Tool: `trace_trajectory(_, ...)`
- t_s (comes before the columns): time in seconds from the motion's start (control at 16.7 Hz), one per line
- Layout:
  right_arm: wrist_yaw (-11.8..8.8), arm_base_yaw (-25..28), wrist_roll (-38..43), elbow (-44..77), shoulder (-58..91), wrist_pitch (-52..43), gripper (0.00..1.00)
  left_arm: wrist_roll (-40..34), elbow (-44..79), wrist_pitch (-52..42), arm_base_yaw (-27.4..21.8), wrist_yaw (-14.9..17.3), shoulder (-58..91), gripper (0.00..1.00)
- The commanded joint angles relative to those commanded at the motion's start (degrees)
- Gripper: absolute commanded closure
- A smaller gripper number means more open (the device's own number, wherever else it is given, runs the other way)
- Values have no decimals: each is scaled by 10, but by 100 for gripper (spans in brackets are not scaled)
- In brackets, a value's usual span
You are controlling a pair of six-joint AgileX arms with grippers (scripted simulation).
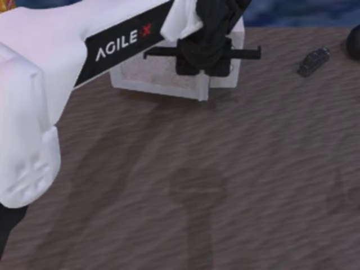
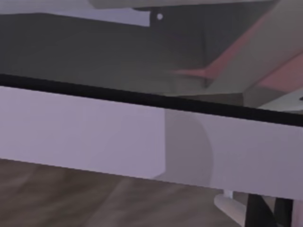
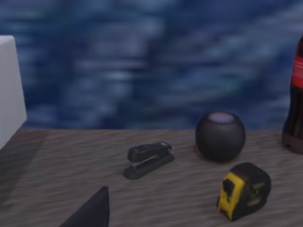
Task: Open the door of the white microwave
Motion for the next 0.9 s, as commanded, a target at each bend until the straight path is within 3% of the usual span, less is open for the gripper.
trace_trajectory(0.54,0,0,0,0,0,0,0,-1,-3,1,-4,3,3,100)
trace_trajectory(0.9,0,0,0,0,0,0,0,47,-84,46,3,22,-51,100)
